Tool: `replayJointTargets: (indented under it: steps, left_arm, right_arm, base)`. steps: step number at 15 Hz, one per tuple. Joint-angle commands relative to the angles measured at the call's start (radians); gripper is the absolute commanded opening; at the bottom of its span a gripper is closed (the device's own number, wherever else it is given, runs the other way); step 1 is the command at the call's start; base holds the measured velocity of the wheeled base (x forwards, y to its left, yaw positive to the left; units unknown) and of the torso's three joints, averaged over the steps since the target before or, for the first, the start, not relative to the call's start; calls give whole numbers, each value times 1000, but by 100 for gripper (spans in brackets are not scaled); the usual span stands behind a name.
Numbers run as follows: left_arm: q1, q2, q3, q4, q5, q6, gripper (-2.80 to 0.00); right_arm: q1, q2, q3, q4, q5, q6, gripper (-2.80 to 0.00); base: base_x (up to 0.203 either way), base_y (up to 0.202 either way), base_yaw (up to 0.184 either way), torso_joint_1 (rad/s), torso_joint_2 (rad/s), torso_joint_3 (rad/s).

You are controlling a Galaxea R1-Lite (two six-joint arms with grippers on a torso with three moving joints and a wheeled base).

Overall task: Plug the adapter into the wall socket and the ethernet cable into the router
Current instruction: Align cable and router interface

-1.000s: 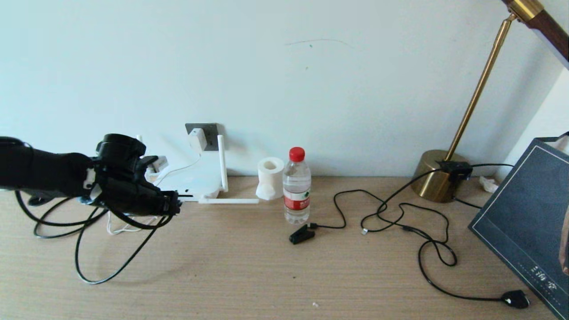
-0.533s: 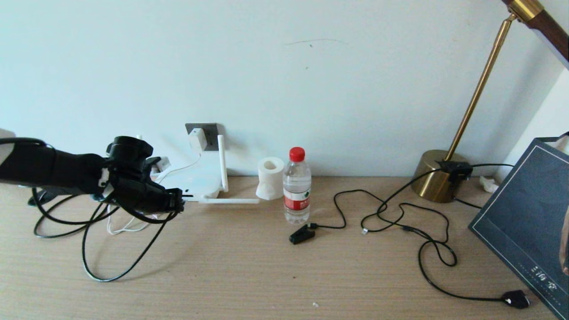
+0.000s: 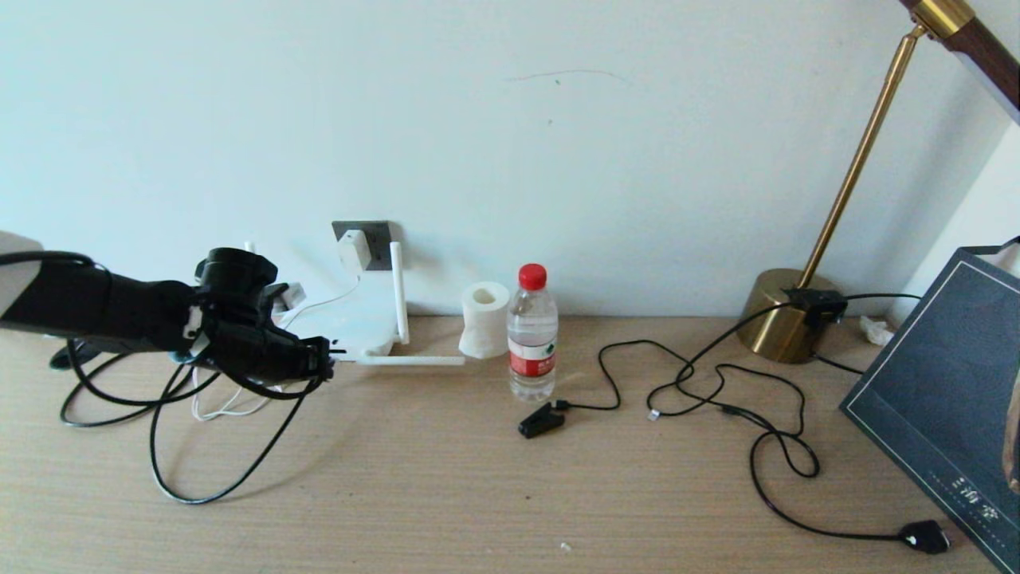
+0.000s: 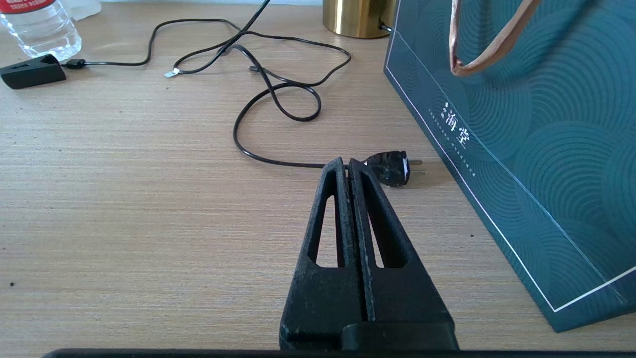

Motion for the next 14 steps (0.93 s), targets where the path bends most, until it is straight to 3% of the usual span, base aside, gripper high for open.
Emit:
replayJointTargets:
  steps: [1,14]
  left_arm:
    - [0,9,0,-1,-1,-1,-280]
    - [2,15,-1,-24,1,-13,-280]
  right_arm:
    - [0,1,-1,1,0,0,-280]
    - [0,1,-1,1,0,0,-280]
  base:
    - [0,0,0,0,0,0]
    - [0,0,0,0,0,0]
